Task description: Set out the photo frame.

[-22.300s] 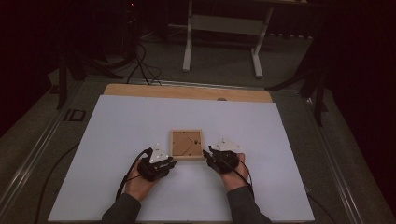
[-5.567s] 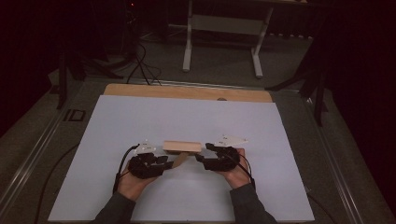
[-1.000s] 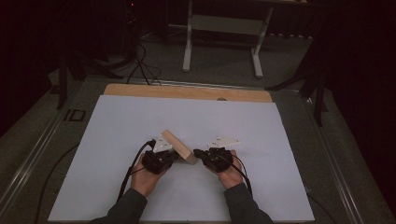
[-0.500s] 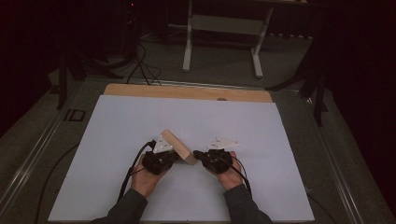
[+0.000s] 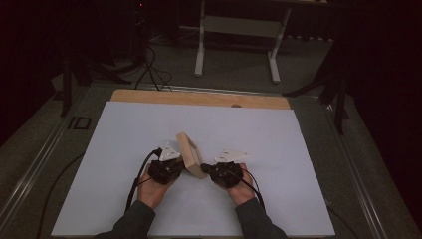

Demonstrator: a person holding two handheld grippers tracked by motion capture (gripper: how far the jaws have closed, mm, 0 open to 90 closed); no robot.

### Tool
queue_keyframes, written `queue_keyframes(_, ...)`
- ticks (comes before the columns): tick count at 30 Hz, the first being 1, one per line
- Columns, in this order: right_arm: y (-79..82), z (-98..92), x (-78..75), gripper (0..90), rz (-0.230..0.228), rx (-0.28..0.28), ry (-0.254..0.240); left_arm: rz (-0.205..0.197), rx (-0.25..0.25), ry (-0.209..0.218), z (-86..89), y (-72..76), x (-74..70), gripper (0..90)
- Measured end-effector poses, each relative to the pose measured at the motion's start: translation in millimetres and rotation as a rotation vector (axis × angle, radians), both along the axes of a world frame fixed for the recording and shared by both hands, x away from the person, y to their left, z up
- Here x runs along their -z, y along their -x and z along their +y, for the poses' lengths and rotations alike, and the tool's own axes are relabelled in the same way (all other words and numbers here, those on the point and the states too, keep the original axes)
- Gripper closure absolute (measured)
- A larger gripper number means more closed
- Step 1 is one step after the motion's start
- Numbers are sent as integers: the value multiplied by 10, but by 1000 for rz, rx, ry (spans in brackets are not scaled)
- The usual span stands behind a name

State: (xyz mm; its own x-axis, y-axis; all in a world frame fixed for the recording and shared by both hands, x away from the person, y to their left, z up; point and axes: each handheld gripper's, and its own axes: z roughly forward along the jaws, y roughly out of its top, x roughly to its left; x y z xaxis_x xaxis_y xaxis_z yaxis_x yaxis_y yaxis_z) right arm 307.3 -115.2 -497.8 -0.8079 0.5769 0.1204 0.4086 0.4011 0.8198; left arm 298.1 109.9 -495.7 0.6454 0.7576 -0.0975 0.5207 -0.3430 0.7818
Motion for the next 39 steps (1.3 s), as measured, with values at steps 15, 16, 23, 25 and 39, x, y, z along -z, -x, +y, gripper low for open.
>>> queue_keyframes(15, 45, 118, 15, 891, -16, -28, 10, 13, -26, 36, 102, -41, 1, 895)
queue_keyframes(16, 47, 125, 14, 891, -17, -29, 12, 15, -30, 39, 106, -42, 2, 895)
queue_keyframes(23, 68, 198, 17, 892, -23, -39, 14, 19, -42, 56, 154, -57, 8, 895)
queue_keyframes(25, 79, 217, 16, 889, -32, -40, 20, 20, -43, 63, 177, -60, 7, 895)
queue_keyframes(39, 97, 190, -5, 712, -54, -22, 41, 5, -98, 111, 401, -31, -63, 845)
